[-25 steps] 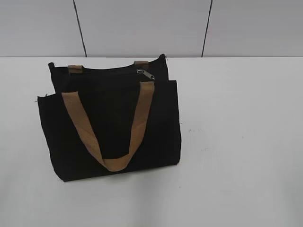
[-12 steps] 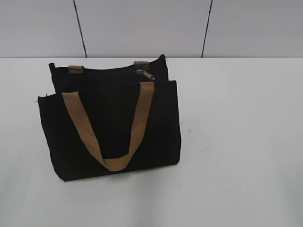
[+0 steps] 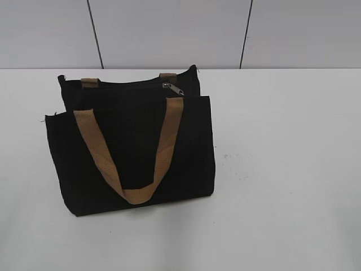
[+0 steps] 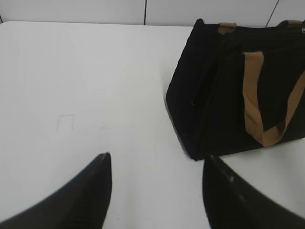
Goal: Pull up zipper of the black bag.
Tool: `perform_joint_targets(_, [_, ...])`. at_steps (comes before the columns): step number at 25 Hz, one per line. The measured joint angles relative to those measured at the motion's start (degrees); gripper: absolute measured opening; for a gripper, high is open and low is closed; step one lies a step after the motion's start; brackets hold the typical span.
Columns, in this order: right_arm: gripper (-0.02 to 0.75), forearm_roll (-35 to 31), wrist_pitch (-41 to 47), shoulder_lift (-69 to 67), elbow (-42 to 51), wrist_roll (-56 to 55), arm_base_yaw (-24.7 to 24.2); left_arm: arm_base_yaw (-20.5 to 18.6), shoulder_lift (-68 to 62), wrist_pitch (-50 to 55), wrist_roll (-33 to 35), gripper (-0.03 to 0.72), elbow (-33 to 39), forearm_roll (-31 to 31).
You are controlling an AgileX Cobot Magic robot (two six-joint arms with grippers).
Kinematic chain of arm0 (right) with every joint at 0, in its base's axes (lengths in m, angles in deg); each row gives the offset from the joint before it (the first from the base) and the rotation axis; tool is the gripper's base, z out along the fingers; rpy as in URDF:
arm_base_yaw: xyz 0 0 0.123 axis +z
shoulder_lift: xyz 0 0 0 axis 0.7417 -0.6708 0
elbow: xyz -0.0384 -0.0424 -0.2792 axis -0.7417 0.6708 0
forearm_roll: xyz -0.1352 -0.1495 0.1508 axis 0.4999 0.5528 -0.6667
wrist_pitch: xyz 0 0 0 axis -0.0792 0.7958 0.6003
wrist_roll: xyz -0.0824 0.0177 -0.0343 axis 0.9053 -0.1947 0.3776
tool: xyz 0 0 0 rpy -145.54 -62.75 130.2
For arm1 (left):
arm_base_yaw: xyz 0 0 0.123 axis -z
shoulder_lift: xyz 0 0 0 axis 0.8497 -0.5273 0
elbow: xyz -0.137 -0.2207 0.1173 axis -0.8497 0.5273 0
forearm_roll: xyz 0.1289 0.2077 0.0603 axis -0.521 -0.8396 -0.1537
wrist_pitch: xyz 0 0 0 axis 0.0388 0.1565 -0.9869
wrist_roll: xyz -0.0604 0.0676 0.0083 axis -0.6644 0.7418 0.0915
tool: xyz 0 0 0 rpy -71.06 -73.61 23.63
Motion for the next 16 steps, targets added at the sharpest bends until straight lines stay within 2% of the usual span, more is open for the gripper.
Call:
perform_joint_targets(5, [0.508,0.0,0.0,0.0,0.0,0.1,-3.4,0.0,0.0,0.0,0.0,0.454,0.0,0.0])
perform_joint_targets(16, [0.508,0.0,0.0,0.0,0.0,0.1,-3.6,0.0,0.0,0.0,0.0,0.454,0.0,0.0])
